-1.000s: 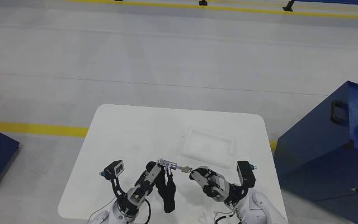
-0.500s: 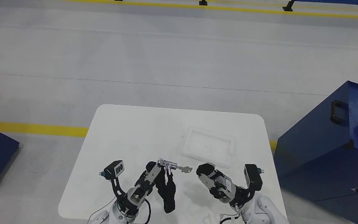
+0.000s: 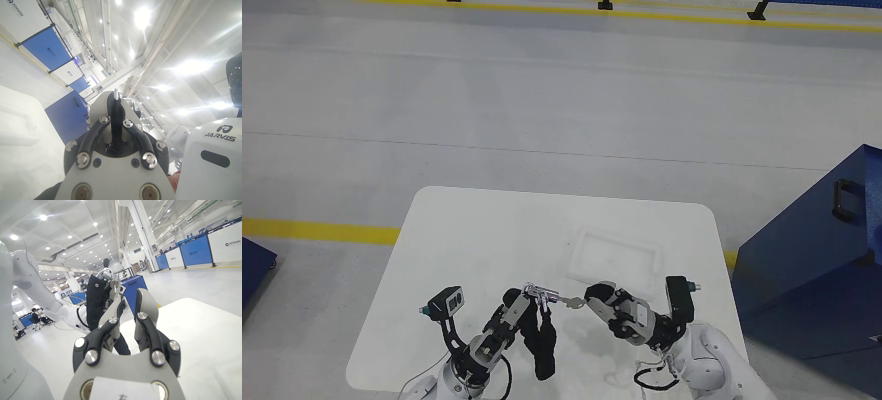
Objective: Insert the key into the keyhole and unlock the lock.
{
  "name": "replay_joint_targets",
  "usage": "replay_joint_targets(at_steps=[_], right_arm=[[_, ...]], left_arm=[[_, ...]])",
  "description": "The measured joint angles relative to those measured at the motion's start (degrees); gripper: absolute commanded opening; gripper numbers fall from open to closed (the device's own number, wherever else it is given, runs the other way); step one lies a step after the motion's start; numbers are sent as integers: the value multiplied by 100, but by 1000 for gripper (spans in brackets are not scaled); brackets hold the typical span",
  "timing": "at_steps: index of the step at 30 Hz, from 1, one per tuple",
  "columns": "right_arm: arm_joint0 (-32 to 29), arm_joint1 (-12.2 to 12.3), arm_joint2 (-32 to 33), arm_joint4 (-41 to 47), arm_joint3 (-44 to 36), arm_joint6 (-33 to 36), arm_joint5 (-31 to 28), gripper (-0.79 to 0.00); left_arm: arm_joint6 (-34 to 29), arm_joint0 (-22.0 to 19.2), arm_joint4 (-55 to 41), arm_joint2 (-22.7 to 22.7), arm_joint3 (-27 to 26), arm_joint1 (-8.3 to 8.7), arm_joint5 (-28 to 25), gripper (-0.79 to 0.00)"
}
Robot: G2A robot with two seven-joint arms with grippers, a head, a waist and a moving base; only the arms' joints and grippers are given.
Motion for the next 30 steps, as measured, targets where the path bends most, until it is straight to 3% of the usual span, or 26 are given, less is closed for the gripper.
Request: replay_joint_targets(at_steps=[10,30], right_arm=[[52,220,-101,322,-193,322,0,-674],[55,590,-348,505,-216,156,0,-696]], left_arm=[[0,0,0,0,0,0,0,-785],[0,0,0,0,0,0,0,-785]])
